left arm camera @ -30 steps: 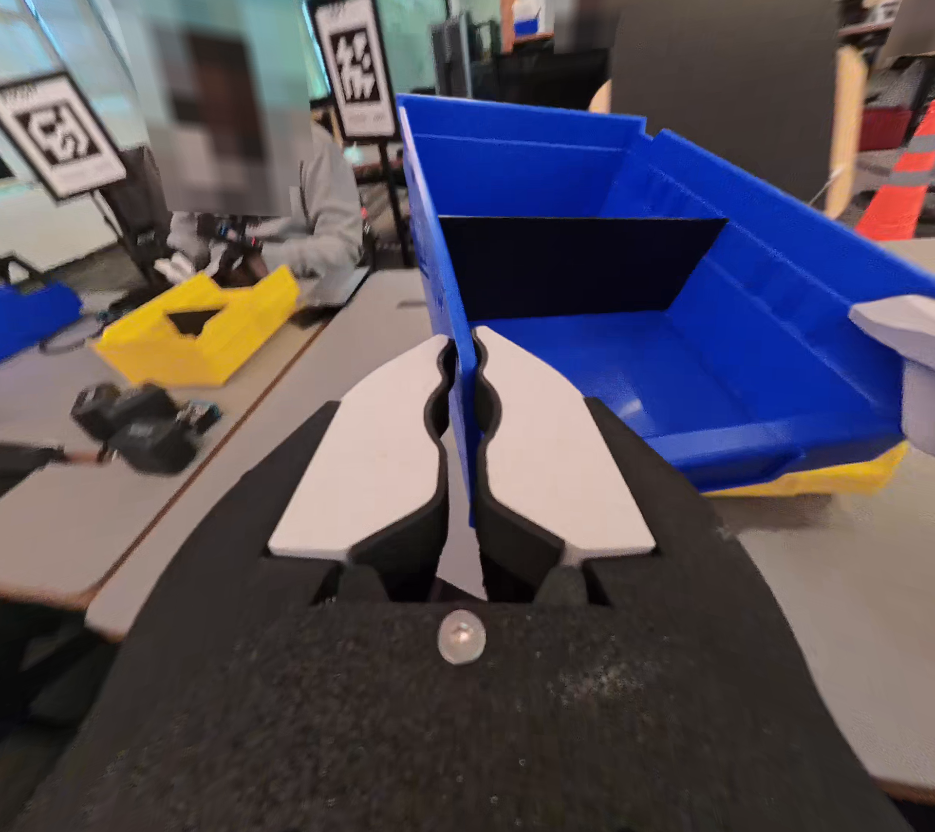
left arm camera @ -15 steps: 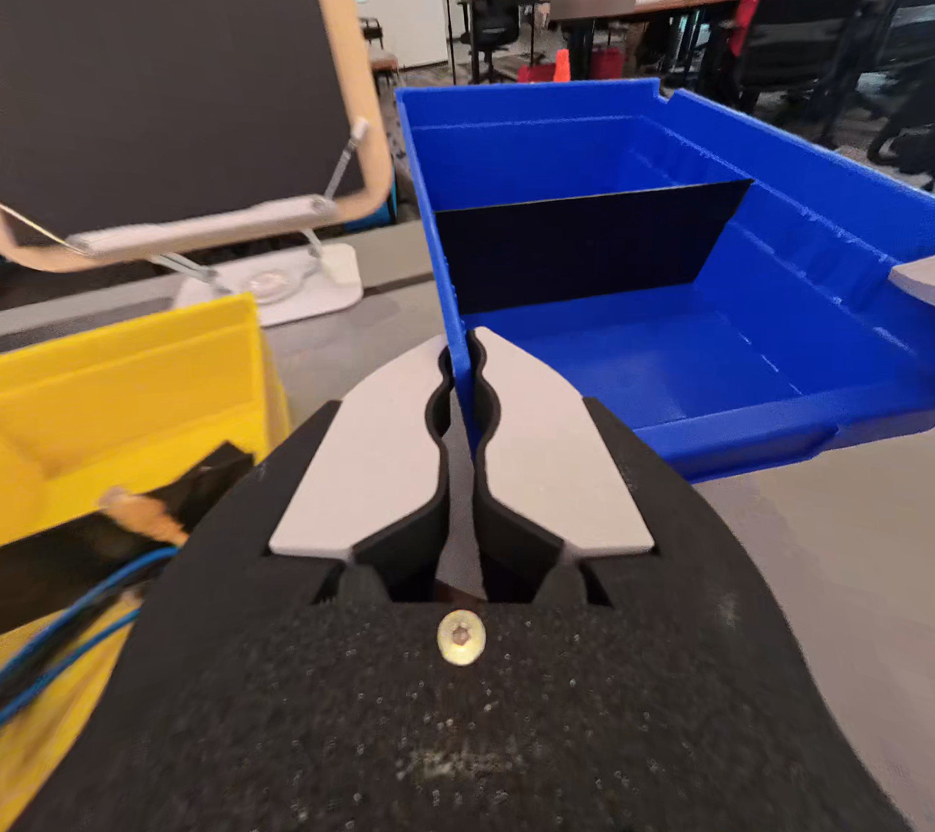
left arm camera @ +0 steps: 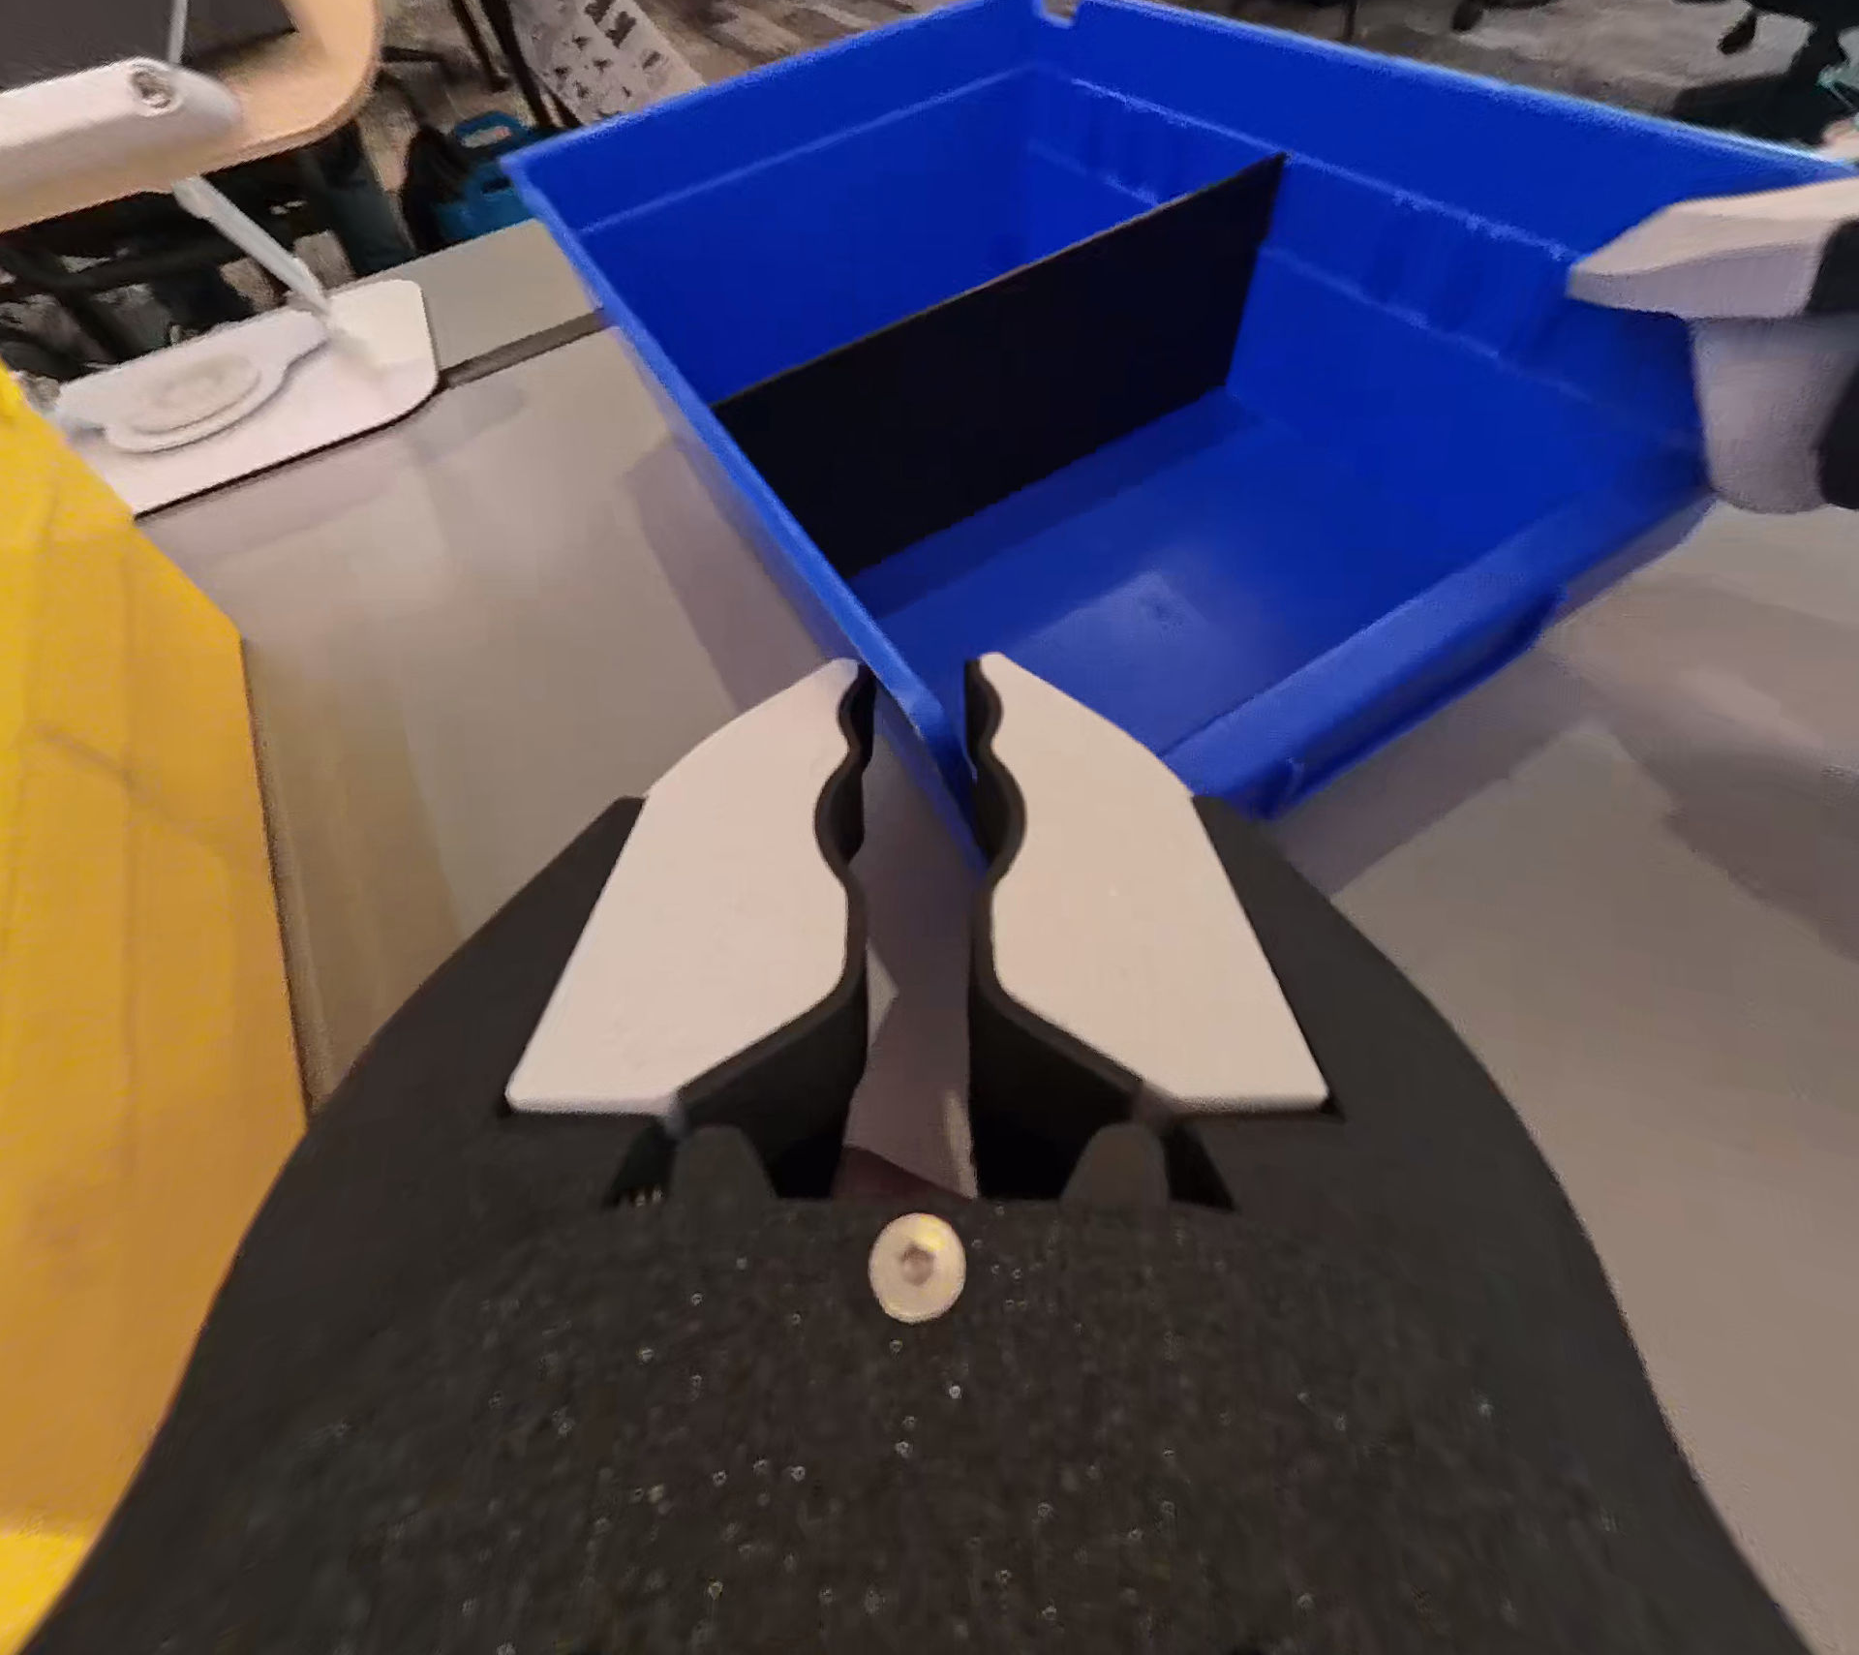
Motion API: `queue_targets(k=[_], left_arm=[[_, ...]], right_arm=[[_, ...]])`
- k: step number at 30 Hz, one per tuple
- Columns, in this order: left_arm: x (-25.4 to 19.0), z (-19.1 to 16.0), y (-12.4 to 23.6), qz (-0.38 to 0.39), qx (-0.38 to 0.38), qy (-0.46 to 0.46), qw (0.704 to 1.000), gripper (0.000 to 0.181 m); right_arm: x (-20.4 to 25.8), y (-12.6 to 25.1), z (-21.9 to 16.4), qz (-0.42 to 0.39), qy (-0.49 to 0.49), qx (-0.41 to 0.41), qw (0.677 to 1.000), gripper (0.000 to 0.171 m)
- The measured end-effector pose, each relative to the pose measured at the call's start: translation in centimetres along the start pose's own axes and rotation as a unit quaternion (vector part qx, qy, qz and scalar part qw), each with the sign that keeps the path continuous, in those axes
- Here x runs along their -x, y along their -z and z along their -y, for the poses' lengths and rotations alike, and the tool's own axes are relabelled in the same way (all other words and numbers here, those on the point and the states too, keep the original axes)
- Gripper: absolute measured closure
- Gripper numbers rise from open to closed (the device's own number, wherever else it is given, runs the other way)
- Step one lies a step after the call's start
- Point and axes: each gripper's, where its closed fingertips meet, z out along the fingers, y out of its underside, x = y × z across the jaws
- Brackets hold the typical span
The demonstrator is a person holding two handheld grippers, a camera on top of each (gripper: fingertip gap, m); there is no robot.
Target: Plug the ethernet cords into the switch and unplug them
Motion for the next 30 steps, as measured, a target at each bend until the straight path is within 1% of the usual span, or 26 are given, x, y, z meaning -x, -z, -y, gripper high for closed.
queue_targets(k=[2,5,7,8,9,11,13,14,15,16,17,18,19,20,21,22,23,24,25,26,27,29,30], left_arm=[[-0.3,0.1,0.7,-0.022,0.016,-0.006,1.000,0.160],[0.3,1.1,4.4,-0.076,-0.003,0.024,0.997,0.144],[2.0,1.6,8.0,-0.111,-0.029,0.063,0.991,0.131],[3.5,1.7,9.8,-0.117,-0.041,0.075,0.989,0.124],[5.3,1.5,11.7,-0.110,-0.050,0.079,0.990,0.123],[9.8,0.4,15.1,-0.063,-0.062,0.078,0.993,0.123],[14.6,-1.7,18.0,-0.002,-0.050,0.080,0.996,0.123],[16.9,-3.1,19.1,0.028,-0.034,0.085,0.995,0.123],[19.2,-4.7,20.2,0.059,-0.020,0.090,0.994,0.126],[21.5,-6.3,21.1,0.095,-0.011,0.094,0.991,0.133],[23.4,-7.6,21.7,0.122,-0.008,0.097,0.988,0.136],[24.8,-8.7,21.8,0.136,0.000,0.099,0.986,0.137],[25.8,-9.7,21.6,0.141,0.017,0.102,0.985,0.135],[26.6,-10.6,21.1,0.144,0.037,0.104,0.983,0.129],[27.3,-11.3,20.5,0.147,0.051,0.108,0.982,0.130],[28.0,-11.7,19.7,0.147,0.058,0.118,0.980,0.130],[28.5,-11.8,18.7,0.137,0.056,0.130,0.980,0.132],[28.9,-11.8,17.8,0.128,0.052,0.141,0.980,0.138],[29.3,-11.9,16.9,0.120,0.050,0.149,0.980,0.149],[29.4,-11.8,16.0,0.107,0.045,0.151,0.982,0.158],[29.5,-11.6,15.4,0.099,0.034,0.150,0.983,0.168],[30.1,-11.5,14.9,0.109,0.022,0.147,0.983,0.174],[30.1,-11.6,14.8,0.112,0.031,0.140,0.983,0.174]], right_arm=[[0.0,-0.1,0.0,0.002,0.013,0.009,1.000,0.152],[-0.3,1.6,1.6,-0.036,0.076,-0.018,0.996,0.130],[0.4,4.0,3.4,-0.057,0.108,-0.059,0.991,0.125],[1.3,5.2,4.2,-0.062,0.115,-0.078,0.988,0.125],[2.6,6.3,4.7,-0.058,0.119,-0.092,0.987,0.124],[6.7,7.8,4.6,-0.017,0.124,-0.102,0.987,0.127],[12.2,8.5,3.4,0.043,0.106,-0.098,0.989,0.128],[14.8,8.7,2.6,0.066,0.088,-0.096,0.989,0.138],[17.0,8.8,2.1,0.066,0.061,-0.109,0.990,0.150],[19.0,8.8,1.6,0.060,0.043,-0.132,0.989,0.152],[21.5,8.4,0.8,0.066,0.050,-0.143,0.986,0.150],[24.2,7.8,-0.1,0.080,0.066,-0.137,0.985,0.143],[26.8,7.1,-0.9,0.098,0.071,-0.120,0.985,0.139],[29.4,6.5,-1.5,0.123,0.068,-0.101,0.985,0.137],[31.7,5.9,-1.9,0.145,0.066,-0.083,0.984,0.132],[33.1,5.0,-2.1,0.144,0.065,-0.067,0.985,0.129],[33.9,4.0,-2.0,0.130,0.062,-0.051,0.988,0.131],[34.3,2.9,-1.8,0.110,0.057,-0.037,0.992,0.134],[34.4,1.7,-1.6,0.087,0.045,-0.022,0.995,0.143],[34.7,0.5,-1.6,0.075,0.029,-0.003,0.997,0.144],[35.3,-0.7,-1.8,0.075,0.019,0.021,0.997,0.140],[35.6,-2.7,-2.6,0.052,0.016,0.066,0.996,0.147],[36.0,-3.3,-2.8,0.053,0.024,0.078,0.995,0.155]])
